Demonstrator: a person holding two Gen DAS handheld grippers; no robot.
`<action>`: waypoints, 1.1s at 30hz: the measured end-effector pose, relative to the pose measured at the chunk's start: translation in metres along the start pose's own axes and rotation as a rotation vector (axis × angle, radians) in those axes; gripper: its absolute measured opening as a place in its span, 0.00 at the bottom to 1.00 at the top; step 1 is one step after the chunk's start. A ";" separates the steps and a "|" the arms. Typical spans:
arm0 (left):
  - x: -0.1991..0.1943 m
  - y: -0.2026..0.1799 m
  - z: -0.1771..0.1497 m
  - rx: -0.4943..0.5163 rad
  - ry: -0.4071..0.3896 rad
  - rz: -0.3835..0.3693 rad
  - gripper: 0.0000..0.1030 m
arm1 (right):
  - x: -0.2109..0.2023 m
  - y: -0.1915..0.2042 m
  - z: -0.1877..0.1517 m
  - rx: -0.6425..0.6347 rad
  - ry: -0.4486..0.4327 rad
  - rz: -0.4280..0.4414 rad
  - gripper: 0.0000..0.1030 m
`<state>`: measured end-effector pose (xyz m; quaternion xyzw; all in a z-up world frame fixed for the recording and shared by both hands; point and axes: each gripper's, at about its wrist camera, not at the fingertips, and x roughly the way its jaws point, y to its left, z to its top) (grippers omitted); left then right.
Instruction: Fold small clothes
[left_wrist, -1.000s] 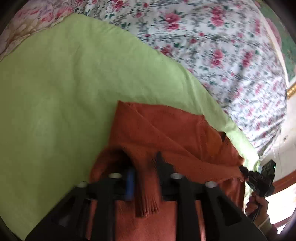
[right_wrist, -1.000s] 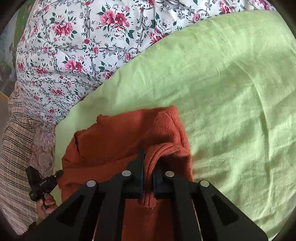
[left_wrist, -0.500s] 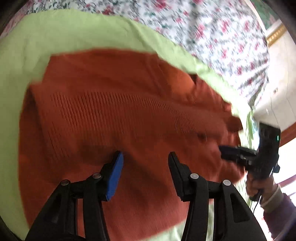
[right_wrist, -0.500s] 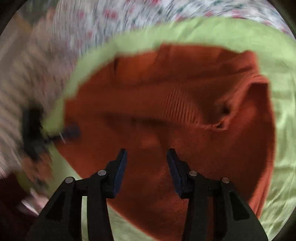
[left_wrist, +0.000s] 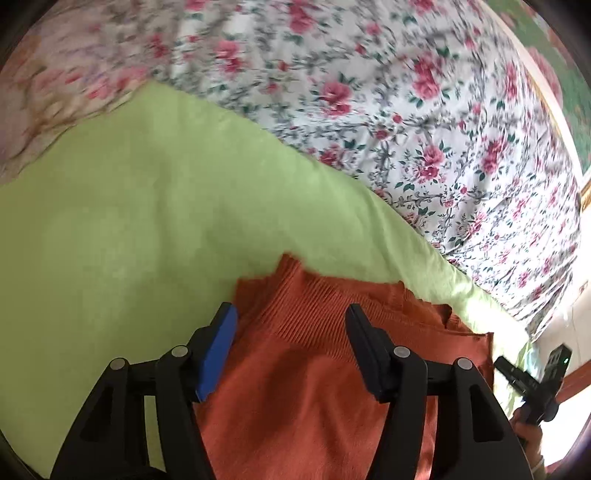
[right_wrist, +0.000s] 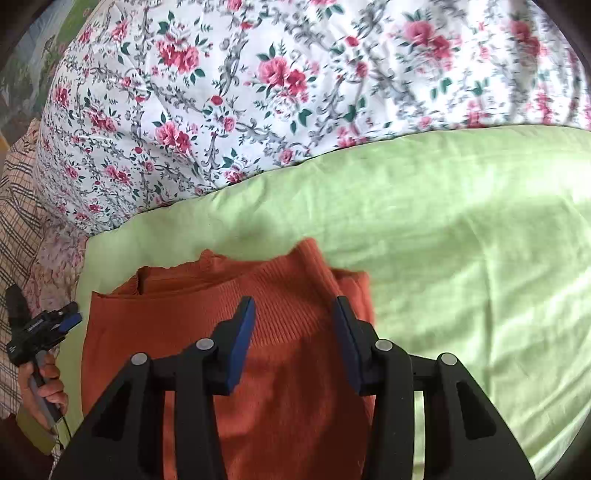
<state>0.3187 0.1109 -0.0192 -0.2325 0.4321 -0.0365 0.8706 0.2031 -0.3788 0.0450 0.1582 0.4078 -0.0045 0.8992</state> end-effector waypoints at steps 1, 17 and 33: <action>-0.008 0.007 -0.008 -0.010 0.009 -0.005 0.60 | -0.003 0.001 -0.005 0.002 0.007 0.003 0.44; -0.101 0.028 -0.174 0.033 0.244 -0.114 0.61 | -0.050 0.049 -0.147 0.104 0.116 0.050 0.46; -0.061 0.044 -0.196 -0.263 0.152 -0.077 0.69 | -0.065 0.058 -0.161 0.015 0.189 0.135 0.54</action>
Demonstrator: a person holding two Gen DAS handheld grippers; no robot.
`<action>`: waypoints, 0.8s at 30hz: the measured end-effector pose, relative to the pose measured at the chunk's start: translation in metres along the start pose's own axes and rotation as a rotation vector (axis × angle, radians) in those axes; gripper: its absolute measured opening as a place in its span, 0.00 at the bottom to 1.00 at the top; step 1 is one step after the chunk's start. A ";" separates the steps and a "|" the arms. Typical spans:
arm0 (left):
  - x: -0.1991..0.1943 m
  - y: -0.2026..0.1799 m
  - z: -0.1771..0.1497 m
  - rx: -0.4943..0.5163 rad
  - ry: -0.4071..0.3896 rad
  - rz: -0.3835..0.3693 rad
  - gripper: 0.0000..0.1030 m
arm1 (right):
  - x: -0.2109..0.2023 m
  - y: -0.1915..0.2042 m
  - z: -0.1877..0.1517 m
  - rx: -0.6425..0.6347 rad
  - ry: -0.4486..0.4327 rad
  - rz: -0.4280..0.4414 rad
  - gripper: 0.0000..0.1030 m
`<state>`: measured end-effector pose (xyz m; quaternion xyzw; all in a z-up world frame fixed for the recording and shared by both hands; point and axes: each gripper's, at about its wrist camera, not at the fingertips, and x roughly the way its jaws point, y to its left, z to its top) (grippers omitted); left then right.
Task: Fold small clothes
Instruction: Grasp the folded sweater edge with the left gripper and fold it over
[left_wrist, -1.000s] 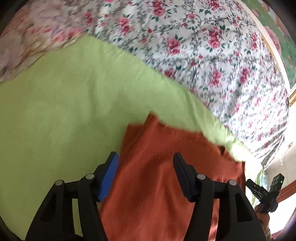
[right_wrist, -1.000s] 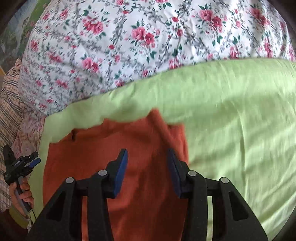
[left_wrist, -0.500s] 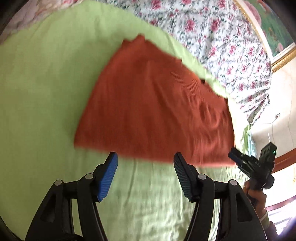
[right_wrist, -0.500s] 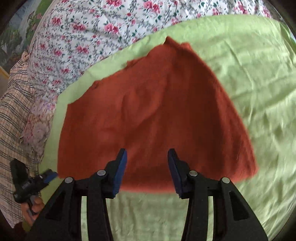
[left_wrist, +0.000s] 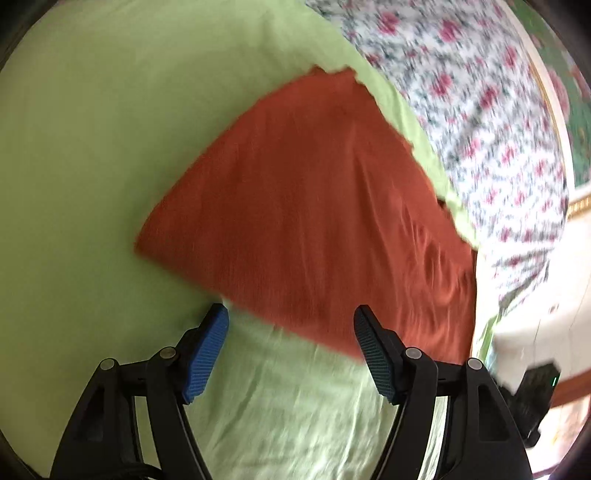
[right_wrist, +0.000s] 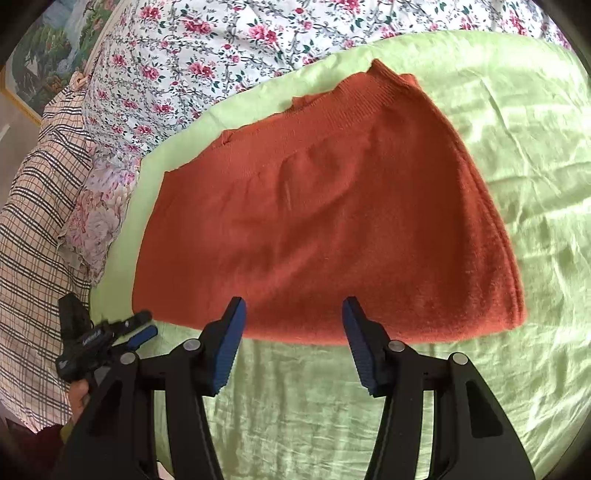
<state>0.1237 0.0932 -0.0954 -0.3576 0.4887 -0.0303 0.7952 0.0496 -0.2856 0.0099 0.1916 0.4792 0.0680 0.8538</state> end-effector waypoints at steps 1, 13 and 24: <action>0.003 0.001 0.004 -0.013 -0.020 0.002 0.69 | -0.001 -0.003 0.000 0.003 0.001 0.001 0.54; 0.012 -0.045 0.037 0.079 -0.189 0.122 0.11 | -0.004 -0.032 0.016 0.004 0.028 0.008 0.54; 0.020 -0.185 -0.013 0.494 -0.184 0.054 0.09 | 0.001 -0.062 0.066 0.051 0.012 0.099 0.54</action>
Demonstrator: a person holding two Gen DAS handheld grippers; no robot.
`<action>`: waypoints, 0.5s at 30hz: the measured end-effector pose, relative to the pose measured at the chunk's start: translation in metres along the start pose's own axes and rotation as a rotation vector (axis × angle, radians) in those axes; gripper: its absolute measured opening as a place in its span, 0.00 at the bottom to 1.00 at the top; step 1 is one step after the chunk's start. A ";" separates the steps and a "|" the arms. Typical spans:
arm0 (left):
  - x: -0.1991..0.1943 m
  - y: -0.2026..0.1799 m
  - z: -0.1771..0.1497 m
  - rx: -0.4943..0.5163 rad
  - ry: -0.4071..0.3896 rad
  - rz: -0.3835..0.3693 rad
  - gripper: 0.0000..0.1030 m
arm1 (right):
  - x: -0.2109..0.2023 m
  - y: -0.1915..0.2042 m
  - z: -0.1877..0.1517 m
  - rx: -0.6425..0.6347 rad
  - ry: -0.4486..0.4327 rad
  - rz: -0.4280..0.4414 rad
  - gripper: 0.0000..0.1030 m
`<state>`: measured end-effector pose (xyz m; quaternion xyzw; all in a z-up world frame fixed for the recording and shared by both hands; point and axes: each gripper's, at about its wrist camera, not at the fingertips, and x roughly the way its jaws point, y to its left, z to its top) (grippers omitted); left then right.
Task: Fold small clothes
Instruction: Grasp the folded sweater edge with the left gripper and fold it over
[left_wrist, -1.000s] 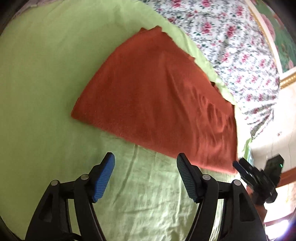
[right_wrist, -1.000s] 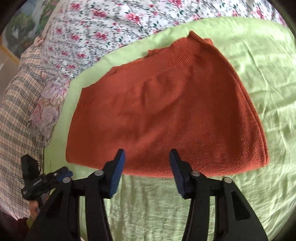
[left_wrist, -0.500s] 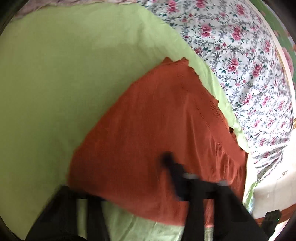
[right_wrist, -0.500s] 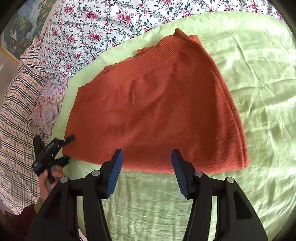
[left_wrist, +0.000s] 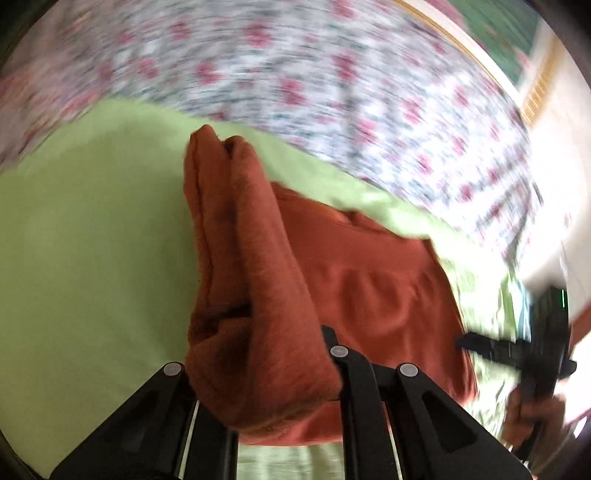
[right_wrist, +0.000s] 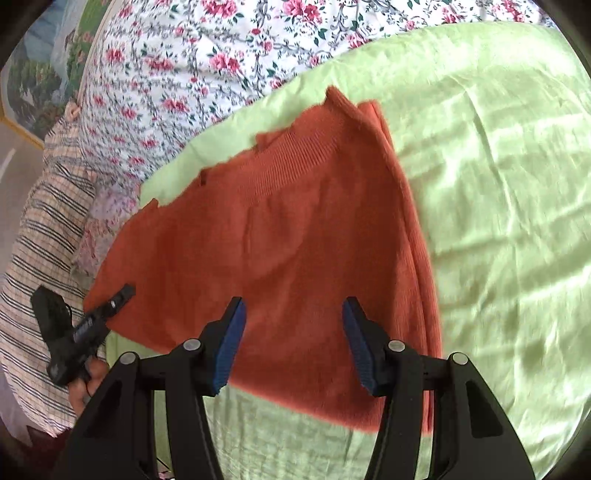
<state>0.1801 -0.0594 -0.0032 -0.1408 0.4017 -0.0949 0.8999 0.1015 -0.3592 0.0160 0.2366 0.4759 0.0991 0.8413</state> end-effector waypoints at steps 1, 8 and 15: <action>0.005 -0.017 -0.004 0.061 0.010 0.004 0.09 | 0.001 0.000 0.006 0.003 0.001 0.019 0.54; 0.057 -0.071 -0.052 0.415 0.112 0.118 0.09 | 0.057 0.020 0.054 0.045 0.139 0.229 0.72; 0.063 -0.079 -0.065 0.545 0.112 0.177 0.09 | 0.146 0.064 0.087 0.001 0.257 0.269 0.73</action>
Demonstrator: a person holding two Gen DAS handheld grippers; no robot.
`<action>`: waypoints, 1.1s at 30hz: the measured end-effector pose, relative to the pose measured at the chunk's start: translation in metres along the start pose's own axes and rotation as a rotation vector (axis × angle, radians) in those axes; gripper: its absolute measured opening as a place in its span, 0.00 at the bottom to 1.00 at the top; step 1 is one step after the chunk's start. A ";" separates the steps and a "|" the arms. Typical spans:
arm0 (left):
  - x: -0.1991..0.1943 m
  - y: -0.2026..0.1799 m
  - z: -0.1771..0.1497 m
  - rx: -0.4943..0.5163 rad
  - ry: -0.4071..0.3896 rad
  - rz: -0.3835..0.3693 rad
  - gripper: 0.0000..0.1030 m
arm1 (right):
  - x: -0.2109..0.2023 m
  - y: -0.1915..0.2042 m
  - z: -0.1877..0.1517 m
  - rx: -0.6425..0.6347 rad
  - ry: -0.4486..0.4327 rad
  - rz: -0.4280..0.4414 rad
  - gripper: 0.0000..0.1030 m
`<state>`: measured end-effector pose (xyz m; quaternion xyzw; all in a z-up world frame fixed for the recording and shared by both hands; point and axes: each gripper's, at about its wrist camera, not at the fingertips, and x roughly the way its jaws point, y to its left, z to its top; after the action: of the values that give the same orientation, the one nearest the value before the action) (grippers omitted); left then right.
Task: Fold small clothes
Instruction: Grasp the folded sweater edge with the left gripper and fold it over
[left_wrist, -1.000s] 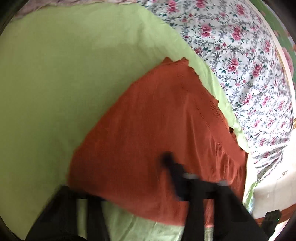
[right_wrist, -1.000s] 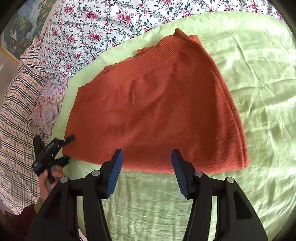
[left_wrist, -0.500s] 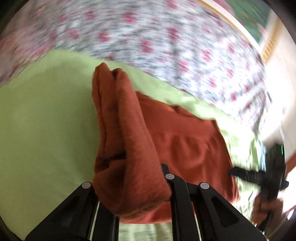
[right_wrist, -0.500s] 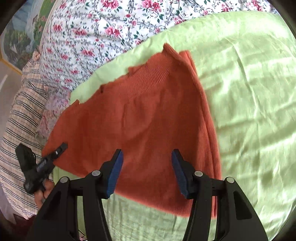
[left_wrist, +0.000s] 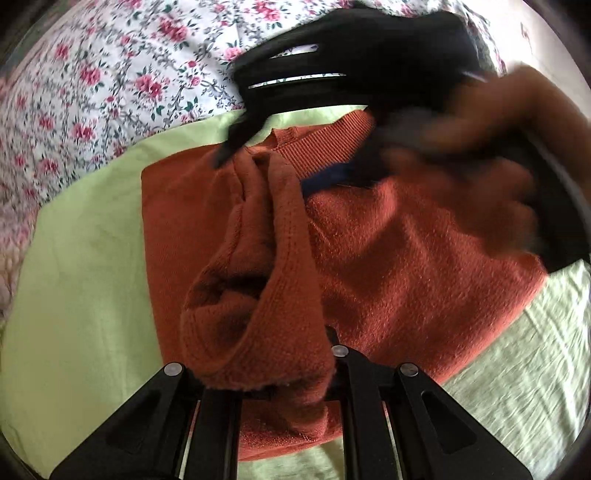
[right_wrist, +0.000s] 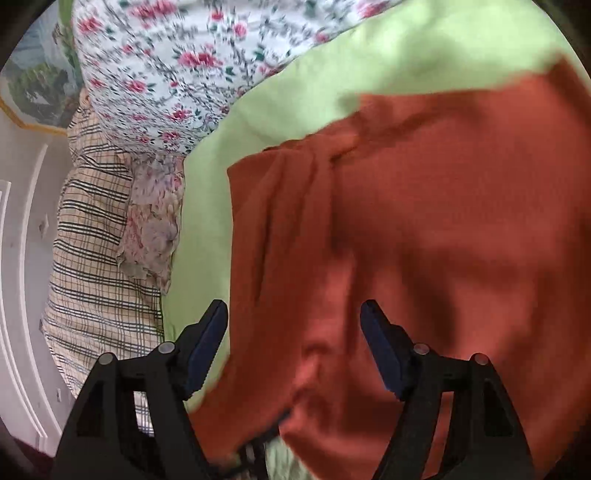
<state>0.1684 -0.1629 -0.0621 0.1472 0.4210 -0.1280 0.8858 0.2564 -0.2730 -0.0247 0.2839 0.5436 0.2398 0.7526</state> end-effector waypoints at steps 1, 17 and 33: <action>-0.003 -0.002 -0.004 0.014 0.000 0.010 0.09 | 0.010 0.005 0.007 -0.007 0.003 -0.001 0.73; -0.038 -0.073 0.048 0.040 -0.089 -0.234 0.10 | -0.102 0.022 0.005 -0.243 -0.142 -0.189 0.14; 0.011 -0.095 0.050 -0.025 0.054 -0.375 0.45 | -0.122 -0.074 -0.014 -0.139 -0.162 -0.262 0.19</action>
<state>0.1774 -0.2706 -0.0553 0.0586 0.4661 -0.2819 0.8366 0.2108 -0.4063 0.0042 0.1760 0.4955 0.1529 0.8367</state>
